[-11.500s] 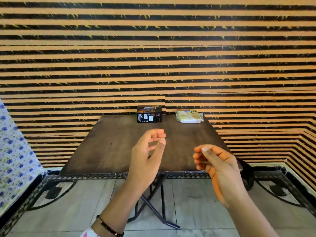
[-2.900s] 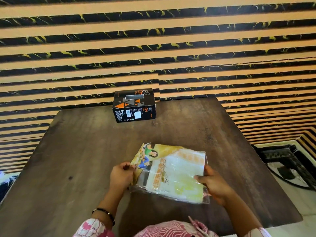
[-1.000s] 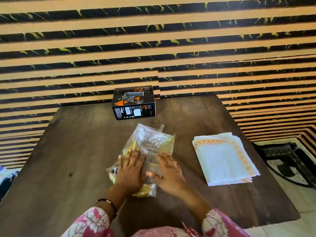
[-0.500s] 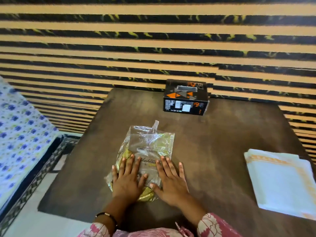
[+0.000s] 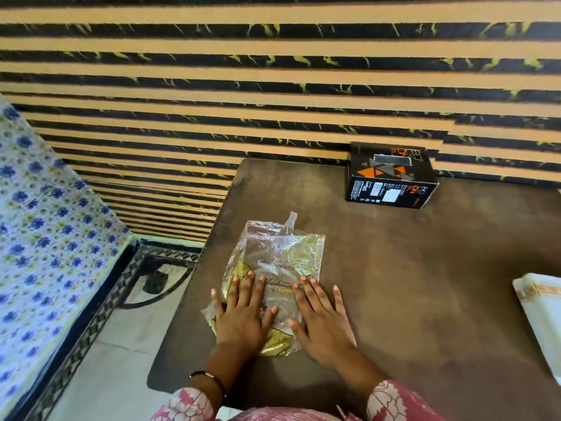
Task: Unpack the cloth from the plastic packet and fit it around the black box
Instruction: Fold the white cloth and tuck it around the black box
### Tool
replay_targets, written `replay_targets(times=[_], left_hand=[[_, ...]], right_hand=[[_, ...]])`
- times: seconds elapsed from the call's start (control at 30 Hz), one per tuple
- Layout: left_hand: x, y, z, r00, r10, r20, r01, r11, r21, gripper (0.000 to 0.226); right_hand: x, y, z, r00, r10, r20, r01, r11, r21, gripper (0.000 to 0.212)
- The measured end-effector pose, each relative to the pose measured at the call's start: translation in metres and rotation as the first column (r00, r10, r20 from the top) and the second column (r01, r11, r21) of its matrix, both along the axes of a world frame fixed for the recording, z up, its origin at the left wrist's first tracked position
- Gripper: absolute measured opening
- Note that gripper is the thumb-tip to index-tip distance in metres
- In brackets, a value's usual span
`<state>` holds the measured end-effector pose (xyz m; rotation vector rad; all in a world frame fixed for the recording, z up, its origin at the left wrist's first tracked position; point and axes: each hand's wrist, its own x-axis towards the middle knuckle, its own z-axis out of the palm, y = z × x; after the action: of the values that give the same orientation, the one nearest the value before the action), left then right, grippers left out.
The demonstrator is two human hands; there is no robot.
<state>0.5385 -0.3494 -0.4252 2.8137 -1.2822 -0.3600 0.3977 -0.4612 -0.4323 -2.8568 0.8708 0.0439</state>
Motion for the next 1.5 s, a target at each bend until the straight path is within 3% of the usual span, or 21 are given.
replay_targets(times=[0.07,0.17,0.37,0.63,0.73,0.83,1.03,1.27,1.5], left_hand=[[0.002,-0.005,0.008,0.998,-0.052,0.048,0.049,0.997,0.063,0.066],[0.001,-0.013,0.029,0.998,-0.059,-0.002,0.059,0.991,0.117,0.068],[-0.014,-0.044,0.06,0.987,-0.157,-0.02,0.152,0.975,-0.159,0.057],[-0.031,-0.145,0.072,0.926,-0.364,-0.101,0.318,0.895,-0.313,0.064],[-0.031,-0.192,0.082,0.923,-0.341,-0.179,0.27,0.904,-0.331,0.068],[-0.027,-0.236,0.093,0.909,-0.289,-0.3,0.161,0.909,-0.385,0.078],[-0.018,-0.304,0.099,0.87,-0.13,-0.475,-0.068,0.923,-0.378,0.082],[-0.033,-0.33,0.084,0.936,-0.01,-0.352,-0.118,0.933,-0.34,0.071],[-0.078,-0.283,0.079,0.946,-0.003,-0.325,-0.124,0.922,-0.368,0.062]], right_hand=[[-0.002,0.001,0.004,1.0,-0.006,0.031,0.005,1.0,0.007,0.061],[-0.007,0.003,0.005,0.985,-0.101,0.141,0.094,0.994,0.055,0.059],[-0.046,-0.001,0.003,0.885,-0.394,0.247,0.357,0.916,0.182,0.057],[-0.071,-0.1,0.055,0.847,-0.484,0.221,0.458,0.874,0.161,0.074],[-0.067,-0.154,0.075,0.829,-0.499,0.251,0.464,0.865,0.188,0.075],[-0.061,-0.207,0.092,0.774,-0.556,0.301,0.475,0.826,0.303,0.059],[-0.051,-0.29,0.108,0.574,-0.749,0.332,0.459,0.63,0.626,0.057],[-0.051,-0.307,0.099,0.49,-0.824,0.285,0.372,0.494,0.786,0.041],[-0.096,-0.272,0.091,0.415,-0.869,0.27,0.256,0.397,0.881,0.04]])
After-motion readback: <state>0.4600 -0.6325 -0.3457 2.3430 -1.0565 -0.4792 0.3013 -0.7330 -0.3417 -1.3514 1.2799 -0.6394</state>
